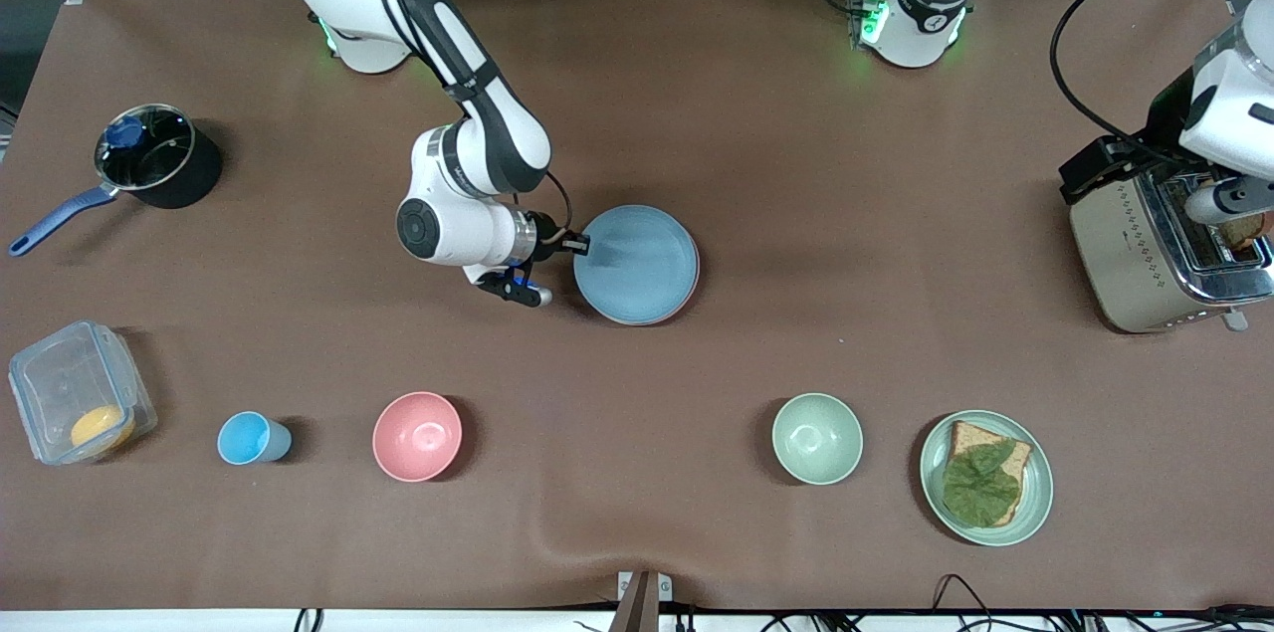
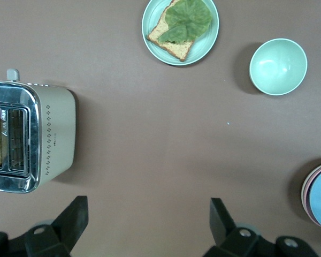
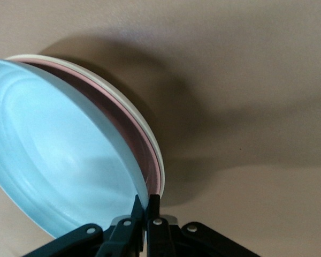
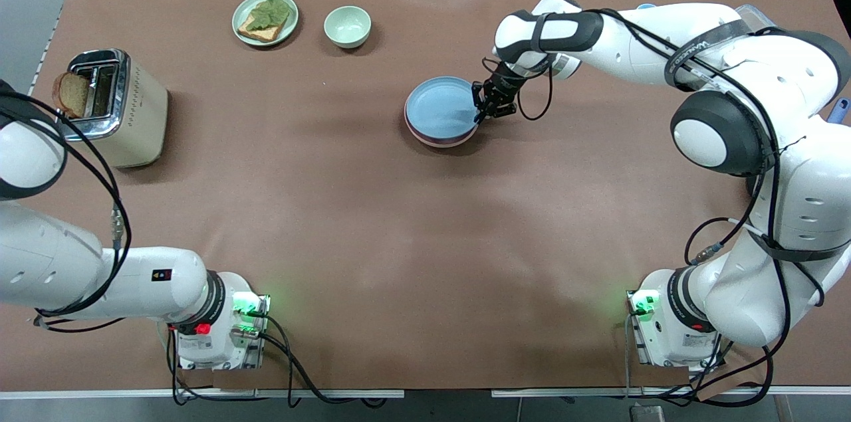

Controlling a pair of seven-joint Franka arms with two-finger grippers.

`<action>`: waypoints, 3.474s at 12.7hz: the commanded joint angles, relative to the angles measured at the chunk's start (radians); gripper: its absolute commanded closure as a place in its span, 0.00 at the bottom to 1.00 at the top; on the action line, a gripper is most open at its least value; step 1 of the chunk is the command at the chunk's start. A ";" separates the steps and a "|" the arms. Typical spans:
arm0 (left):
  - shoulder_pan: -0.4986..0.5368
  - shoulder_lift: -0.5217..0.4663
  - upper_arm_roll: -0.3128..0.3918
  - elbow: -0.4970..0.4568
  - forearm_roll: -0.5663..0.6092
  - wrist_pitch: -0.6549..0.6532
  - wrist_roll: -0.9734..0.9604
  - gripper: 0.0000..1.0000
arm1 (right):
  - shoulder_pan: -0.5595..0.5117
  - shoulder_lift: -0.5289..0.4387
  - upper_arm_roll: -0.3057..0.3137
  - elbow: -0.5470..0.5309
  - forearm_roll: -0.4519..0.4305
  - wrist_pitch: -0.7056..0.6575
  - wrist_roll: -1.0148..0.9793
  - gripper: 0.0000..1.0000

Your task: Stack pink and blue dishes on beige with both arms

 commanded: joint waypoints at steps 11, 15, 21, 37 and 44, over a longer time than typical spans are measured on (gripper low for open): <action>-0.017 -0.022 0.028 -0.012 -0.053 -0.016 0.031 0.00 | 0.027 -0.111 -0.146 0.024 -0.118 -0.159 0.031 0.00; -0.017 -0.025 0.028 -0.012 -0.052 -0.018 0.035 0.00 | 0.025 -0.181 -0.286 0.065 -0.310 -0.316 -0.069 0.00; -0.017 -0.039 0.036 -0.003 -0.047 -0.038 0.113 0.00 | 0.011 -0.315 -0.590 0.215 -0.526 -0.587 -0.383 0.00; -0.011 -0.054 0.036 0.003 -0.055 -0.039 0.122 0.00 | -0.553 -0.476 -0.073 0.435 -0.816 -0.775 -0.447 0.00; -0.009 -0.060 0.036 0.011 -0.056 -0.069 0.122 0.00 | -0.561 -0.490 -0.075 0.423 -0.816 -0.785 -0.449 0.00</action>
